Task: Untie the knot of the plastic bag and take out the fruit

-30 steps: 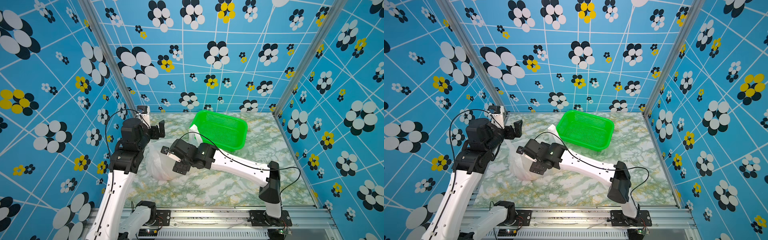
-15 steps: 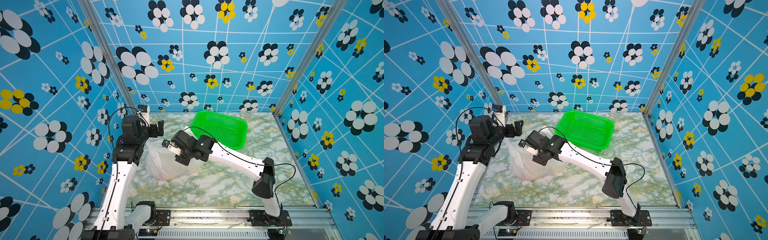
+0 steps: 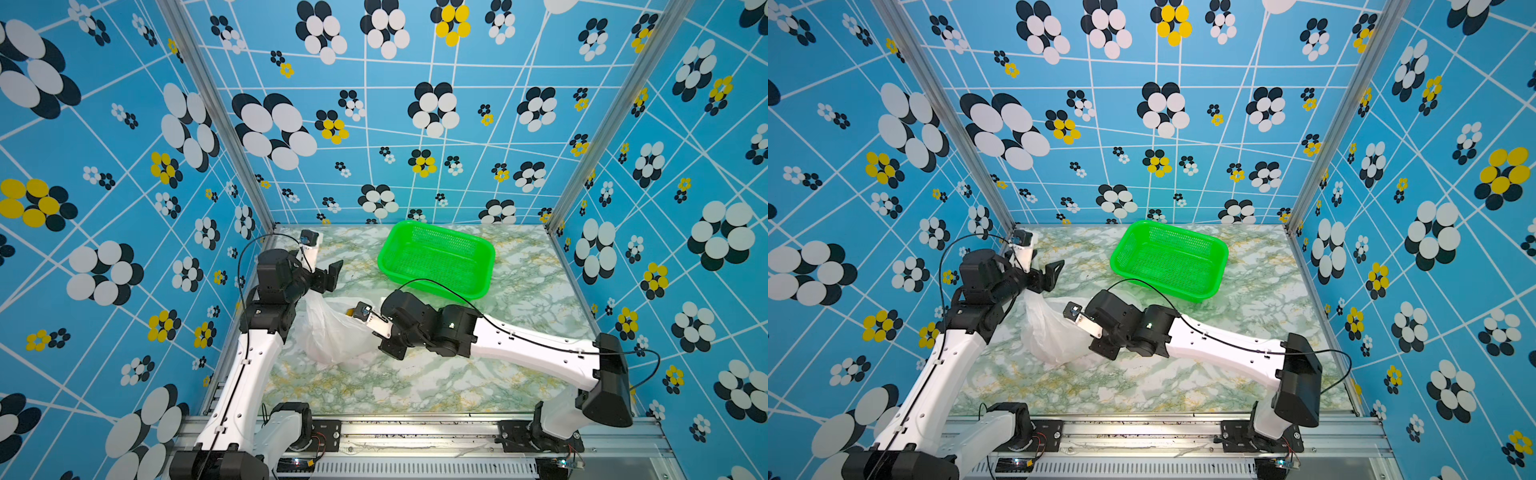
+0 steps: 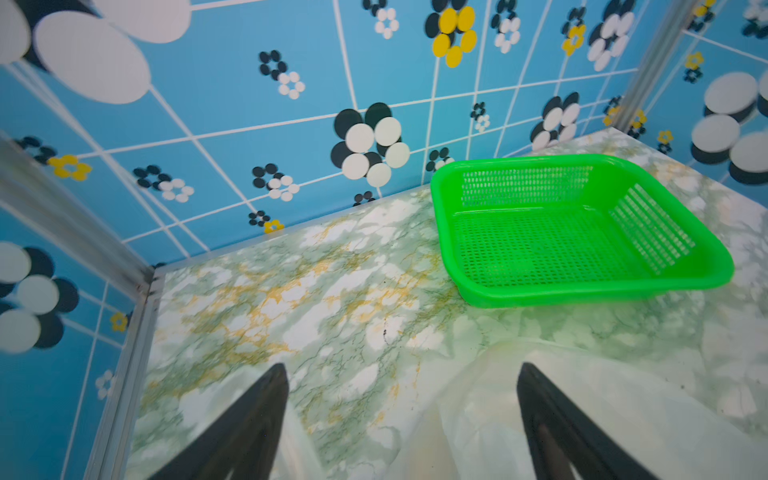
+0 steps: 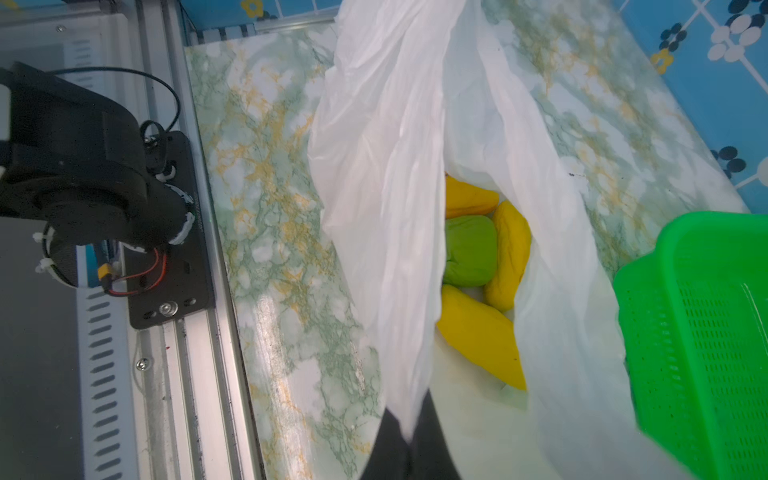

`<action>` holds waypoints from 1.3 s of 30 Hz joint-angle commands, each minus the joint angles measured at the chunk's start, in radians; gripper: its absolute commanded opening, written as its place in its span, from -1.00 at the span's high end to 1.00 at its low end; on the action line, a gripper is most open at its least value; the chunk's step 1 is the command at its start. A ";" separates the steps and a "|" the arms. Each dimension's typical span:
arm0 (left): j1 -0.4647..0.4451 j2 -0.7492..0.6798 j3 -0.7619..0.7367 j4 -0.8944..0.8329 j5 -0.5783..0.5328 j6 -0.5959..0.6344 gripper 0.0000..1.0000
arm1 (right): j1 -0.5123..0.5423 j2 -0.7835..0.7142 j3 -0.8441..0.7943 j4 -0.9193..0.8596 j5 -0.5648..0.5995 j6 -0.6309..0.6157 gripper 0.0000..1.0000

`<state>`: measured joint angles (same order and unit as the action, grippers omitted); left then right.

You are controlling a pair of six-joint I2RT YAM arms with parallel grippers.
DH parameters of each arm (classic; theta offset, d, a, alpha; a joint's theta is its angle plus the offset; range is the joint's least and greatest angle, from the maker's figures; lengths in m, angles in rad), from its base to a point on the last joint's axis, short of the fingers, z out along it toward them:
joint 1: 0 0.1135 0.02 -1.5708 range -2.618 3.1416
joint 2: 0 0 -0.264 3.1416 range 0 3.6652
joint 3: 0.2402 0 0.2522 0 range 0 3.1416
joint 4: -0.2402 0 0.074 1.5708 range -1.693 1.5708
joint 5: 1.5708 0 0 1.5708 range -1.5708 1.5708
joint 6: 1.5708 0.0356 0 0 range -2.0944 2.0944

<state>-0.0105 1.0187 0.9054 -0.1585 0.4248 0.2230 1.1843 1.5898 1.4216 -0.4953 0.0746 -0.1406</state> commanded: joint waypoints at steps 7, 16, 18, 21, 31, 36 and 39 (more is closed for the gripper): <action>-0.034 -0.034 -0.047 -0.014 0.305 0.275 -0.57 | 0.020 -0.029 -0.095 0.196 0.010 0.001 1.00; -0.117 0.008 -0.073 -0.154 0.321 0.478 -0.55 | 0.019 -0.027 -0.200 0.300 0.032 -0.017 1.00; -0.141 0.015 -0.091 -0.169 0.276 0.520 -0.56 | 0.020 -0.032 -0.219 0.317 0.040 -0.018 1.00; -0.154 0.030 -0.087 -0.199 0.268 0.548 -0.55 | 0.019 -0.038 -0.227 0.323 0.045 -0.017 1.00; -0.241 0.072 -0.126 -0.252 0.128 0.687 -0.54 | 0.018 -0.114 -0.294 0.379 0.066 -0.014 1.00; -0.261 0.072 -0.137 -0.230 0.038 0.720 -0.45 | 0.018 -0.126 -0.303 0.388 0.067 -0.017 1.00; -0.269 0.076 -0.117 -0.209 -0.085 0.731 0.08 | 0.020 -0.111 -0.283 0.359 0.034 -0.018 1.00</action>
<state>-0.2729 1.0939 0.7811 -0.3706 0.4652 0.9215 1.2003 1.4925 1.1290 -0.1390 0.1215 -0.1459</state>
